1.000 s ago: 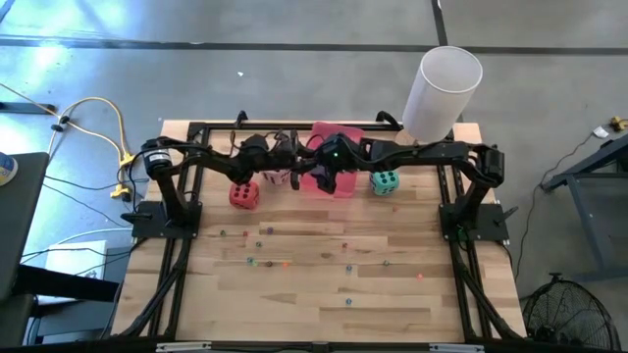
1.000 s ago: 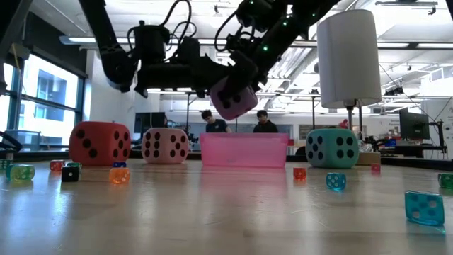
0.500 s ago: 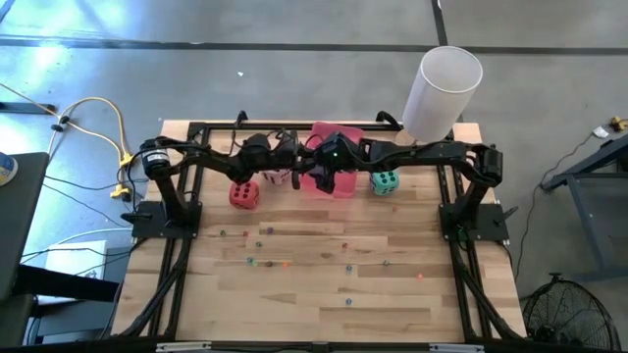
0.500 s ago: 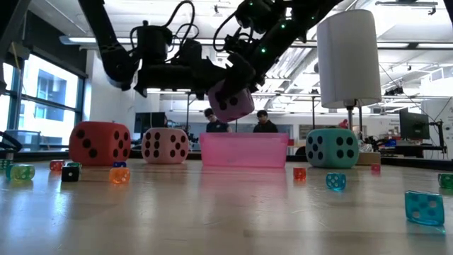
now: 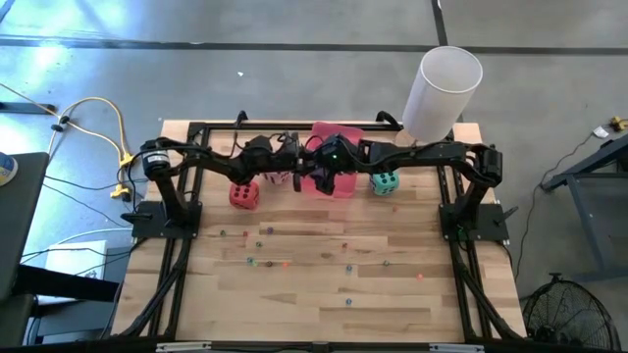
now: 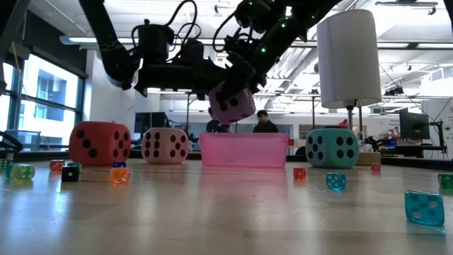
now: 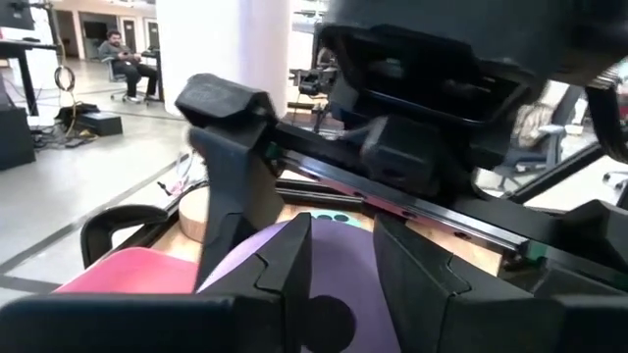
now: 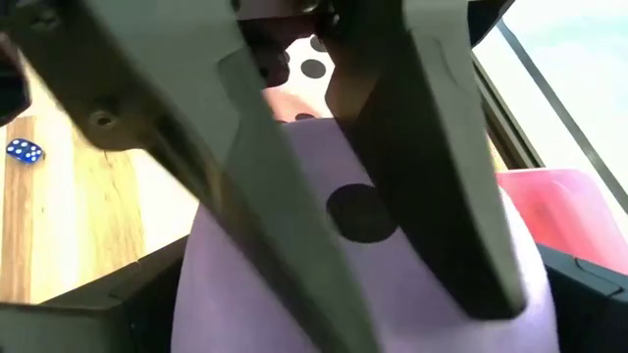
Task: Pick & Place Dice
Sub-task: Put the large purple dice into the bin
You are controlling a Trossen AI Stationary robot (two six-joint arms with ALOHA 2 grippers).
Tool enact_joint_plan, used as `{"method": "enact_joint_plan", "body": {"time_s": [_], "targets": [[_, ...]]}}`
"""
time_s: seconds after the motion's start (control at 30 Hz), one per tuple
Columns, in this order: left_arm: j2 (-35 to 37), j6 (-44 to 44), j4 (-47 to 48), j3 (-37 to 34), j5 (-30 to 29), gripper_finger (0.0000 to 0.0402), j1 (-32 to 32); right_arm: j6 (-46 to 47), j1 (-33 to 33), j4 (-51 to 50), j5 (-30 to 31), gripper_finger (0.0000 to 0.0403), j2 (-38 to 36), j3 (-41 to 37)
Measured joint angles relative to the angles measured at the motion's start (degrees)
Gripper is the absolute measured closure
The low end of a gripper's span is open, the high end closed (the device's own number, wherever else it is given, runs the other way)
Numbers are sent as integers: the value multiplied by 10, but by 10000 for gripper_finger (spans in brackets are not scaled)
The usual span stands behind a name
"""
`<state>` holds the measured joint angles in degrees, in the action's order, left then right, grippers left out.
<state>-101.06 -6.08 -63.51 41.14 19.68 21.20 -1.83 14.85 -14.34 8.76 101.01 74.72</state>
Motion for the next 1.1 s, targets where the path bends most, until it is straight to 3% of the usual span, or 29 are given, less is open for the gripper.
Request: {"method": "enact_joint_plan", "body": {"time_s": [1.1], "targets": [[-2,11,56,1,-1,294,6,-33,-10,14,7,11,-1,1]]}}
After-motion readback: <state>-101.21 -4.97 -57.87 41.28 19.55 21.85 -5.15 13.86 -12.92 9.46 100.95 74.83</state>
